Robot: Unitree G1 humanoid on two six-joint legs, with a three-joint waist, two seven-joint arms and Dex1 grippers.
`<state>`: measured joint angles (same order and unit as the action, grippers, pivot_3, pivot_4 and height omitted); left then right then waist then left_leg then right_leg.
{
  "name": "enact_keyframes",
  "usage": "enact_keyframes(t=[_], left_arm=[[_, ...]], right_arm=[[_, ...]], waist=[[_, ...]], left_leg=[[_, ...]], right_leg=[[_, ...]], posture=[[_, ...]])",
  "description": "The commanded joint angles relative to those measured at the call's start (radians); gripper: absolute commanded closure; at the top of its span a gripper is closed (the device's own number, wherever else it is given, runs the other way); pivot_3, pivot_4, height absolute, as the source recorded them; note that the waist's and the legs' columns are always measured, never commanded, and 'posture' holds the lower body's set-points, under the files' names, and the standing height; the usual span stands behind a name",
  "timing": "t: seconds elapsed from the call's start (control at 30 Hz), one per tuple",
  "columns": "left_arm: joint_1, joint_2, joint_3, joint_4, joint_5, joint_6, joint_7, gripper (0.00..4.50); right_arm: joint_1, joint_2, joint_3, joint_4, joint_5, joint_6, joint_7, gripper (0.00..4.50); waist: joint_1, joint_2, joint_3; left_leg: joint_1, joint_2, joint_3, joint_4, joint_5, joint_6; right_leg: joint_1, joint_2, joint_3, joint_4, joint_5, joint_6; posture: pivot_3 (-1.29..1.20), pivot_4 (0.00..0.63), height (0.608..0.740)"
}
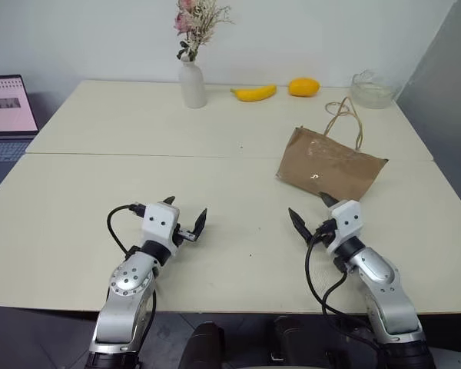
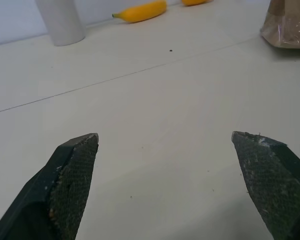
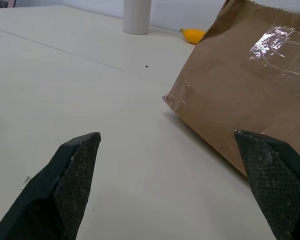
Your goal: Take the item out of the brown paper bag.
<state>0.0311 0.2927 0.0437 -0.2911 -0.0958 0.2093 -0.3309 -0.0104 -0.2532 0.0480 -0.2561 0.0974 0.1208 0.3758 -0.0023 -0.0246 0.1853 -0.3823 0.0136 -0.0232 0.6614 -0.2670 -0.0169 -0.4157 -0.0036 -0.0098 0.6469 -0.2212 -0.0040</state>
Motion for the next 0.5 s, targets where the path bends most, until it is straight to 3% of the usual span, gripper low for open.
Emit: enact_keyframes(t=[0.03,0.5], left_arm=[[-0.008,0.009,-0.002,-0.039,-0.008,-0.026,-0.014,0.02],[-0.001,0.036,-0.020,-0.075,0.054,-0.008,-0.007,0.02]], right_arm=[[-0.006,0.001,0.003,-0.042,-0.004,-0.023,-0.005,0.00],[0.006,-0.024,0.049,-0.059,-0.034,-0.014,0.008,0.00]], waist=[[0.000,0.000,0.000],[0.000,0.000,0.000]], left_leg=[[0.000,0.000,0.000,0.000,0.000,0.000],[0.000,0.000,0.000,0.000,0.000,0.000]], right_leg=[[0.000,0.000,0.000,0.000,0.000,0.000],[0.000,0.000,0.000,0.000,0.000,0.000]], posture=[[0.00,0.150,0.740],[0.00,0.150,0.740]])
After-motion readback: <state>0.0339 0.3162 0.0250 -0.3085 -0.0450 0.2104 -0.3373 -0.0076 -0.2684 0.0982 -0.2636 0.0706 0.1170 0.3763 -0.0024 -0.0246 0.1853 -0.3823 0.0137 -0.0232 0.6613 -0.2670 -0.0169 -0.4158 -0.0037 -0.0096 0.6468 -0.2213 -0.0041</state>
